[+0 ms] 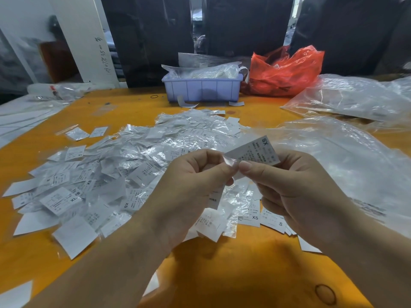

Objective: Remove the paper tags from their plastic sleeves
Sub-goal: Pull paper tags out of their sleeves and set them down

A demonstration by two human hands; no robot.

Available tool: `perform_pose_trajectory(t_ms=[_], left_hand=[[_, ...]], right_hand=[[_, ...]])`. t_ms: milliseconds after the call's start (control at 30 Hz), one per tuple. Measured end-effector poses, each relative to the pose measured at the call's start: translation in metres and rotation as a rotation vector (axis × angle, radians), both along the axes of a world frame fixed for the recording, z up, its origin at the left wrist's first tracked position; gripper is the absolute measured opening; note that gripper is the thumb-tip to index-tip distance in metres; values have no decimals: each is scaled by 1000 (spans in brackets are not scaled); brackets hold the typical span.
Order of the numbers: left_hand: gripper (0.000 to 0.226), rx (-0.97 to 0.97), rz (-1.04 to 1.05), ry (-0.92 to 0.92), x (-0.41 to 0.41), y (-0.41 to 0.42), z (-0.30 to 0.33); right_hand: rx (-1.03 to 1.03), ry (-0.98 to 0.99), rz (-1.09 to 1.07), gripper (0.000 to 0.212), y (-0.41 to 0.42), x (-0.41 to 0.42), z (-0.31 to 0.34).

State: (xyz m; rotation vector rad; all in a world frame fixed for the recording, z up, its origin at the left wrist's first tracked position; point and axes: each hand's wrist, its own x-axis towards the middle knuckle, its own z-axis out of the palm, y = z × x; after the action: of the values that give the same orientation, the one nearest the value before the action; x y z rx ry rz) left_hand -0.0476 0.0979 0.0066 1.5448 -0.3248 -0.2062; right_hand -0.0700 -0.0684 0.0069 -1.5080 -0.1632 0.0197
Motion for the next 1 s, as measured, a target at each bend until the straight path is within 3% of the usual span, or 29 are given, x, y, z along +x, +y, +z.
perform_pose_trajectory(t_ms=[300, 500, 600, 767, 1000], left_hand=[[16, -5, 16, -12, 3, 4, 3], [23, 17, 46, 1, 5, 4, 2], [16, 57, 135, 8, 7, 6, 1], [27, 27, 338, -119, 10, 10, -1], [33, 89, 256, -184, 6, 6, -5]], right_hand=[[25, 37, 9, 40, -5, 2, 4], [11, 68, -75, 28, -8, 5, 3], [-9, 105, -133, 11, -10, 8, 2], [-46, 145, -198, 18, -12, 11, 0], [-144, 278, -124, 21, -6, 13, -5]])
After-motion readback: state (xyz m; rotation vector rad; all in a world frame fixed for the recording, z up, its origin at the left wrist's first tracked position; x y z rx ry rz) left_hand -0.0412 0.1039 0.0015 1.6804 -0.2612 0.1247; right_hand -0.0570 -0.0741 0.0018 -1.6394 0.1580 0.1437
